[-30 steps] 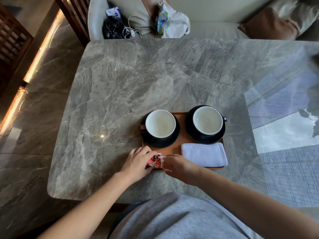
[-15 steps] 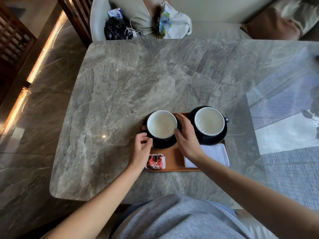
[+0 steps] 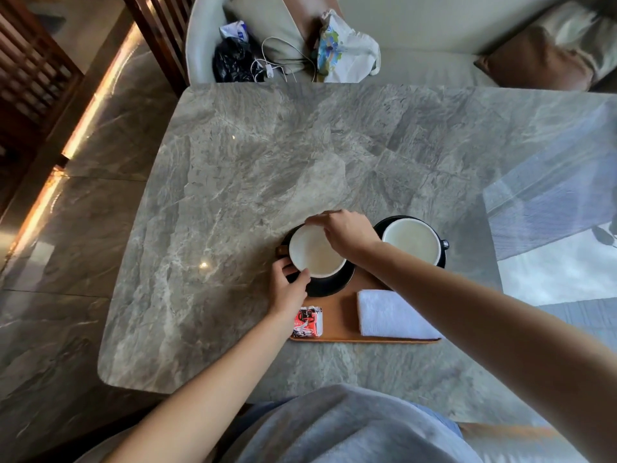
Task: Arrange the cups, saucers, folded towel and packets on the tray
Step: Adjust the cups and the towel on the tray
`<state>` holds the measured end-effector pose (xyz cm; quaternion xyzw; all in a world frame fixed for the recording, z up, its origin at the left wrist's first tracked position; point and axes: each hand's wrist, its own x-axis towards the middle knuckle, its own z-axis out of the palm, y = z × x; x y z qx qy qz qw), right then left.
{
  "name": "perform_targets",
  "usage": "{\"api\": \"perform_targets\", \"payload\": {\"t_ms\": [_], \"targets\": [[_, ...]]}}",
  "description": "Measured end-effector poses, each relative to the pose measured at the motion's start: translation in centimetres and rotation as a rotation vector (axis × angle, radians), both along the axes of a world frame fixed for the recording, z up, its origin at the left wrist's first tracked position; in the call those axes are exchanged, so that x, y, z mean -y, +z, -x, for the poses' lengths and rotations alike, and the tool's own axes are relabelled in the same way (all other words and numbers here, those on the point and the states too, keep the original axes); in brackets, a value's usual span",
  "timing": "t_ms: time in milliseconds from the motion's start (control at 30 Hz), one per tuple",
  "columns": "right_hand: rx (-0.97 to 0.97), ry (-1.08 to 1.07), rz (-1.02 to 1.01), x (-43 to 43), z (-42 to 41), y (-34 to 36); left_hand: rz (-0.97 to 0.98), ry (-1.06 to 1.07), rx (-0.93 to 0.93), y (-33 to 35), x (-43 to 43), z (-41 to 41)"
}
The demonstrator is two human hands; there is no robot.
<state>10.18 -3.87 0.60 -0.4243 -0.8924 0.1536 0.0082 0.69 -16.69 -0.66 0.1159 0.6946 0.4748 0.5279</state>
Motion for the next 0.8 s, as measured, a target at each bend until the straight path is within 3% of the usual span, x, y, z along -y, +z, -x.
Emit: {"api": "perform_targets", "payload": {"t_ms": [267, 367, 433, 533, 800], "targets": [[0.025, -0.169, 0.337, 0.9, -2.1, -0.4, 0.038, -0.139, -0.124, -0.7, -3.2, 3.3], [-0.180, -0.391, 0.699, 2.7, -2.2, -1.3, 0.031, -0.205, -0.173, -0.6, -4.6, 3.8], [-0.342, -0.543, 0.836, 3.8, -1.9, -2.2, 0.039, -0.254, -0.206, -0.7, -5.1, 4.1], [-0.437, -0.615, 0.822, 4.8, -1.5, -3.0, 0.040, -0.288, -0.239, -0.8, -5.4, 4.2], [-0.441, -0.623, 0.783, 4.9, -1.6, -3.4, 0.041, -0.299, -0.279, -0.8, -5.5, 4.1]]}}
